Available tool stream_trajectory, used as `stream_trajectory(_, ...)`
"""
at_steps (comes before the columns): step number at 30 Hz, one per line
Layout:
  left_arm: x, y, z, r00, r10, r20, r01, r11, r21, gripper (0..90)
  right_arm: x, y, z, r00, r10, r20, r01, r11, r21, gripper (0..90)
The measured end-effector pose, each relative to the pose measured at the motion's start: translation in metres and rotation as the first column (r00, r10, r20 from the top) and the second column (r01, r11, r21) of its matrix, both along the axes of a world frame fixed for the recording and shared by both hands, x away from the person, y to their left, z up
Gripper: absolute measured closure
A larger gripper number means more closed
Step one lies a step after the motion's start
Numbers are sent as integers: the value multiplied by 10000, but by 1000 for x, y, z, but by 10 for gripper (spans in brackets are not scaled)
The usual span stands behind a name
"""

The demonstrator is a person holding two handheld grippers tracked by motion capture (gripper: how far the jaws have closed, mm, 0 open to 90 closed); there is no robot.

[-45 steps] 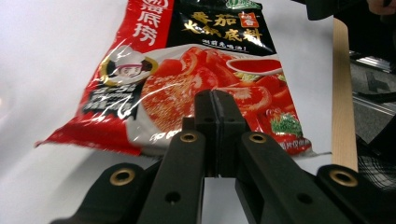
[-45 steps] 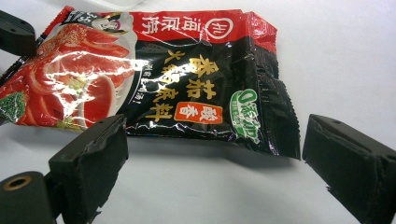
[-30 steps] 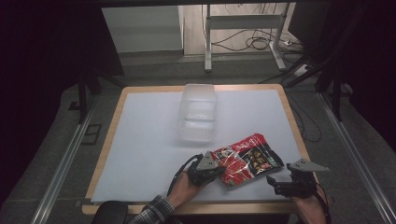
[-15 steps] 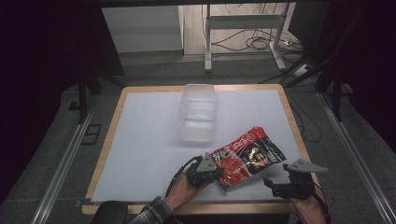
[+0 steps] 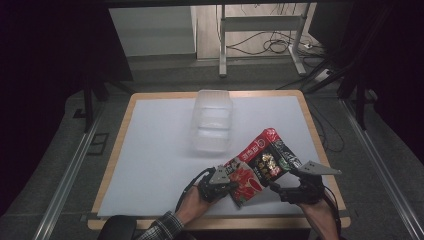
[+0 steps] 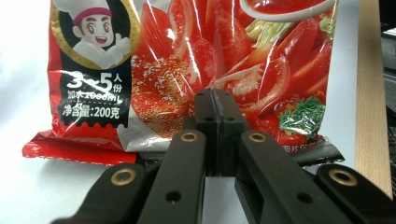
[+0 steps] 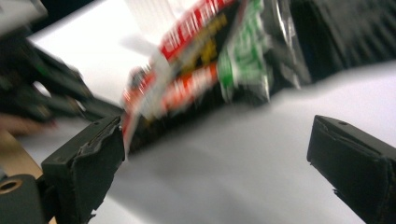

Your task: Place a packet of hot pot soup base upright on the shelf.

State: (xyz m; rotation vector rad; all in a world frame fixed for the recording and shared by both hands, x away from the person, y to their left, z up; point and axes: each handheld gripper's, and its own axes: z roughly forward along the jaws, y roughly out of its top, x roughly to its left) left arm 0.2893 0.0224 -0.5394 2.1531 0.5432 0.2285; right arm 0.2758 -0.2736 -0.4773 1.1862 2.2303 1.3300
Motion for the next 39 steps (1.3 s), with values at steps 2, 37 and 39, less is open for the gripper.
stream_trajectory(2, 0, 1, 0, 10000, -32, -1, 32, 9999, 113, 900, 4, 7, 5, 10000, 48, 1, -48, 9996, 280, 44)
stream_trajectory(37, -15, 9, 7, 9990, -221, 379, 223, 9997, -54, 454, 35, 52, 51, 9994, 74, 344, -136, 9834, 1810, 751)
stream_trajectory(39, -17, 11, 9, 9989, -148, 434, 153, 9998, -109, 368, 36, 50, 54, 9994, 33, 348, -99, 9816, 1909, 750)
